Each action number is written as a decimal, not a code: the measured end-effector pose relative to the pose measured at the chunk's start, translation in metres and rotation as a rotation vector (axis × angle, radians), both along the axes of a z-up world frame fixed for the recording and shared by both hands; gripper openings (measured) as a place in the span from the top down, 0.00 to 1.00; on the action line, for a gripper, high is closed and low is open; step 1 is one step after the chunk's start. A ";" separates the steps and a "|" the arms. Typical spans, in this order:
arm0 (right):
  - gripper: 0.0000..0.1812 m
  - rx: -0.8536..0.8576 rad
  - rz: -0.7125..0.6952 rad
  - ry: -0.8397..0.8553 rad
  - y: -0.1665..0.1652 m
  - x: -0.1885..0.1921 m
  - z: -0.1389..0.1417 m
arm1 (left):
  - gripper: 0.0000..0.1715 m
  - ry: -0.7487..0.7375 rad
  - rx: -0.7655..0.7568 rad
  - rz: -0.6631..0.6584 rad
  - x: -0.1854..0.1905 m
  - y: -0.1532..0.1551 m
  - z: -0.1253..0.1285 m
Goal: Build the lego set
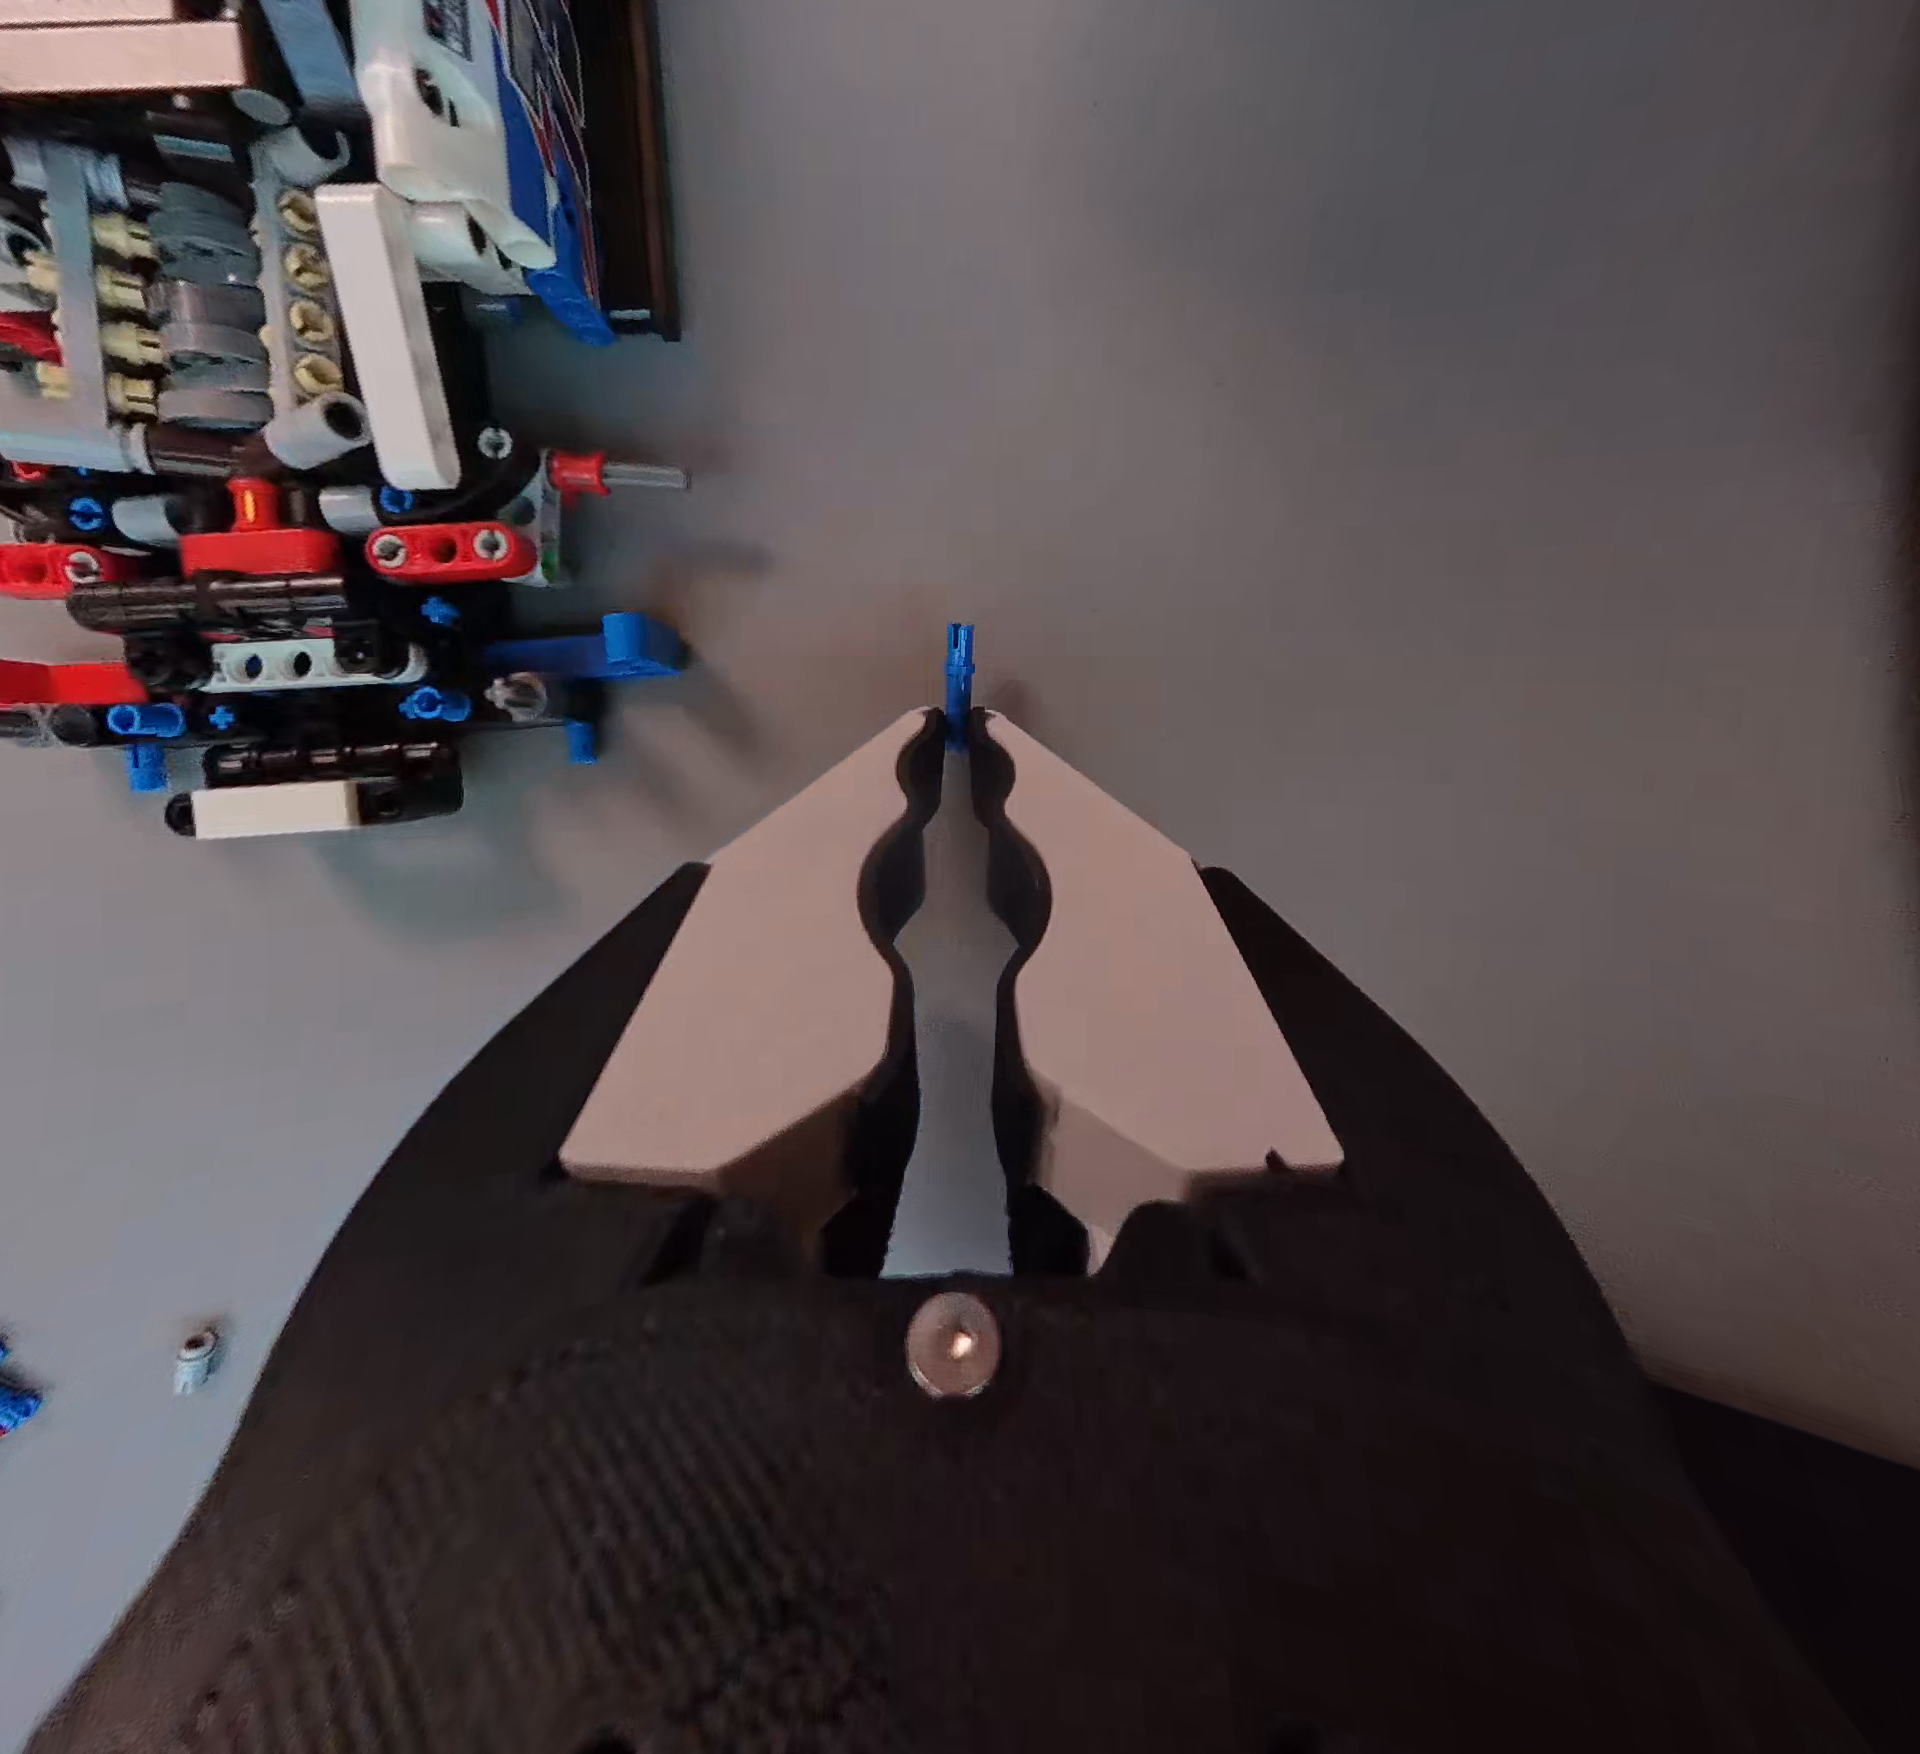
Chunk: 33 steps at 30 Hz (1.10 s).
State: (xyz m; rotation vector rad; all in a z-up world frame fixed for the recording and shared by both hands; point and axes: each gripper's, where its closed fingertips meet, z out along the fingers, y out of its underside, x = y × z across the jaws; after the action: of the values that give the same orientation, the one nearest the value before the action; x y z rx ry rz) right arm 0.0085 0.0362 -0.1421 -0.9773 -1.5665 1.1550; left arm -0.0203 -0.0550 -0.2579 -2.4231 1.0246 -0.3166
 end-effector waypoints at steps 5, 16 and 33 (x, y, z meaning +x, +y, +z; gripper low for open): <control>1.00 -0.034 -0.029 0.028 0.010 0.003 0.009 | 0.91 0.074 0.018 -0.036 -0.007 -0.001 -0.001; 1.00 -0.022 -0.044 0.009 0.013 0.002 0.005 | 0.91 0.122 0.051 0.483 -0.247 0.065 0.029; 1.00 -0.049 -0.056 -0.031 0.019 0.000 -0.007 | 0.96 0.155 0.007 0.341 -0.261 0.067 -0.002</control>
State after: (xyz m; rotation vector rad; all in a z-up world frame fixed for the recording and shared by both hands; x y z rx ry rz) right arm 0.0082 0.0552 -0.1491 -1.0693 -1.5320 1.1495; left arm -0.2817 0.0120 -0.2595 -2.5906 0.6512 -0.0084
